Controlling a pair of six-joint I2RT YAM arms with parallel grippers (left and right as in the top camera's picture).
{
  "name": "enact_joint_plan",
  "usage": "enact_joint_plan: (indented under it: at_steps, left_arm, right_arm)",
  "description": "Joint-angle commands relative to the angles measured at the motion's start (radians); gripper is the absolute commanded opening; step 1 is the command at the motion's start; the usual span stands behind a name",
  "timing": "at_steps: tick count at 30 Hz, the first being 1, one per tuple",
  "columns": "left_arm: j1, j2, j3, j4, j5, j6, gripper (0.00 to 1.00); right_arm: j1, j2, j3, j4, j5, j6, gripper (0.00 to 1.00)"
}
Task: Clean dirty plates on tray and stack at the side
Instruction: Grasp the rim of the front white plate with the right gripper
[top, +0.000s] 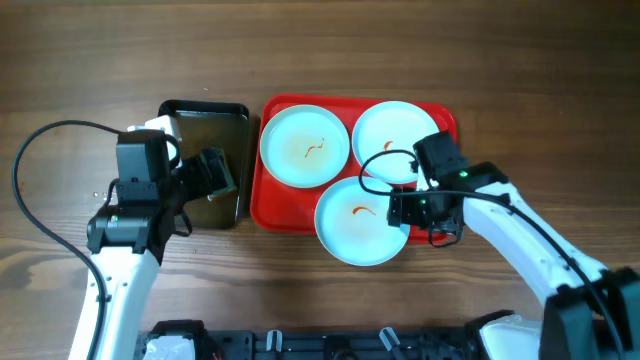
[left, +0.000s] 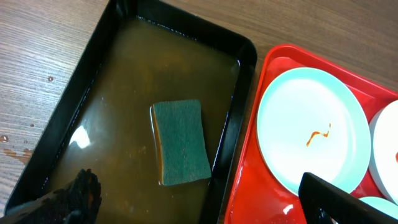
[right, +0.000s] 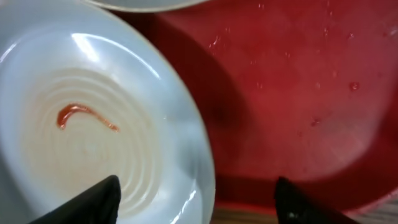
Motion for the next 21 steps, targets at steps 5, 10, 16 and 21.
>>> enact_joint_plan:
  at_steps: [5, 10, 16, 21]
  left_arm:
    - [0.003, 0.003, 0.016, 0.003, -0.013, 0.009, 1.0]
    - [0.003, 0.003, 0.016, 0.003, -0.013, 0.009, 1.0]
    - [0.003, 0.003, 0.016, 0.004, -0.013, 0.009, 1.0]
    - [0.003, 0.003, 0.016, 0.005, -0.013, 0.009, 1.0]
  right_arm:
    - [0.004, 0.13, -0.014, 0.071, 0.037, 0.077, 0.35]
    - [0.004, 0.134, -0.014, 0.069, 0.037, 0.077, 0.12]
    - [0.004, 0.134, -0.013, 0.07, 0.032, 0.076, 0.04]
    - [0.004, 0.134, -0.013, 0.066, 0.011, 0.069, 0.04]
